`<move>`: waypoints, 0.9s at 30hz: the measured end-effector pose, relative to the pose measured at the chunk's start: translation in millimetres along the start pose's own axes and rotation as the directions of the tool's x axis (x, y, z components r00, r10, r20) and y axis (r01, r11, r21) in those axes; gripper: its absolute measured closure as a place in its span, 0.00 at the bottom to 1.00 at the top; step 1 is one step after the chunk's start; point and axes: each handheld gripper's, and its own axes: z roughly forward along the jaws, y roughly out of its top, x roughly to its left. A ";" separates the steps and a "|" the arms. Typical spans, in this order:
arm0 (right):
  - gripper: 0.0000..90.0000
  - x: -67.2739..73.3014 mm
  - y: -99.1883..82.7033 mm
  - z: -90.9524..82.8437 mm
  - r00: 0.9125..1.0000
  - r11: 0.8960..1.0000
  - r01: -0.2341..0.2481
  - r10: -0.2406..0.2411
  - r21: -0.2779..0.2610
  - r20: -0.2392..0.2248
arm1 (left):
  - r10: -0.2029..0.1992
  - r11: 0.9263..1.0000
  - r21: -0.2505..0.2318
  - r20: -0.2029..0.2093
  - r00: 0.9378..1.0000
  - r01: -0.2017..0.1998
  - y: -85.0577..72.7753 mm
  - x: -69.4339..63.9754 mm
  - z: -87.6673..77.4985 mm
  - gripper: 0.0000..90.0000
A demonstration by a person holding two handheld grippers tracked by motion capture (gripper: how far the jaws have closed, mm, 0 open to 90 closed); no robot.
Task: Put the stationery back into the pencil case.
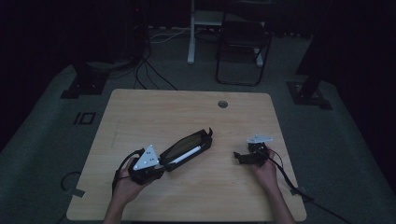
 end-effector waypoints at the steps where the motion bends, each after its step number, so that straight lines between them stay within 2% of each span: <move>1: 0.16 0.0 0.0 0.0 1.000 1.000 0.000 0.000 0.000 0.000 | 0.004 1.000 -0.001 -0.002 1.000 -0.004 1.8 0.6 -1.0 0.87; 19: 0.16 0.0 0.0 0.0 1.000 1.000 0.000 0.000 0.000 0.000 | 0.018 1.000 -0.024 -0.004 1.000 -0.018 14.1 5.8 -4.8 0.87; 27: 0.16 0.0 0.0 0.0 1.000 1.000 0.000 0.000 0.000 0.000 | 0.020 0.999 -0.043 -0.021 1.000 -0.021 20.5 7.9 -6.4 0.87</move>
